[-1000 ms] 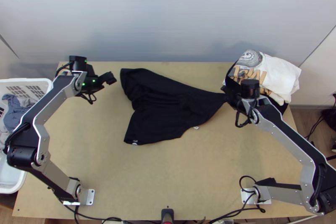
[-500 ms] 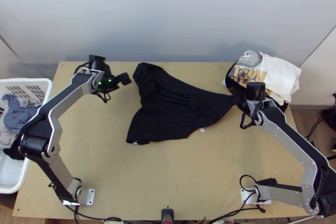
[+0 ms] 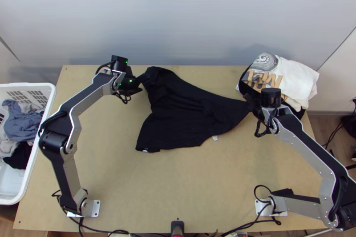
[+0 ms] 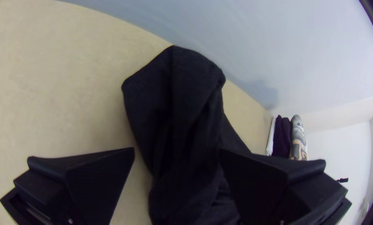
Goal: Fold the t-shirt
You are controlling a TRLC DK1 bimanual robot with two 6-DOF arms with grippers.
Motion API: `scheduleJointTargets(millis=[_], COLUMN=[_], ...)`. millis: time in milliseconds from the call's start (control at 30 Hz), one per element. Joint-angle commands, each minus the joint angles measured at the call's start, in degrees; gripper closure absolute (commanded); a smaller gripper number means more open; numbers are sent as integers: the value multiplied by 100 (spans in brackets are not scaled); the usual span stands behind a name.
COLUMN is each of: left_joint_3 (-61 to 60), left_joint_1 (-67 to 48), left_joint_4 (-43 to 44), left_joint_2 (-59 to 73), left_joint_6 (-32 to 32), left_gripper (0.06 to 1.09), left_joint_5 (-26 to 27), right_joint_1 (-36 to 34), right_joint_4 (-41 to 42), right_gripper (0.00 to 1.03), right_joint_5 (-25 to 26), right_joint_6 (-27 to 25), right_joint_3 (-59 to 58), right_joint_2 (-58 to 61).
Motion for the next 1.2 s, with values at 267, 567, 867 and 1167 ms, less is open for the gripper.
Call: scheduleJointTargets(millis=[267,567,867,1167], left_joint_3=[677,598,325,-633], left_joint_1=[9,335,976,950], left_joint_4=[567,716,470,-119], left_joint_2=[808,597,-906,-3051], left_joint_6=[-141,96,254,465], left_gripper=[62,105,105,105], left_joint_5=[-474,-720,-711,-667], right_joint_1=[174,166,139,95], right_joint_4=[162,179,267,259], right_gripper=[100,100,100,100], right_joint_5=[51,51,51,-28], right_joint_6=[-112,-174,-174,-183], right_joint_3=[-67,-76,-32,65], right_joint_2=[75,75,75,-320])
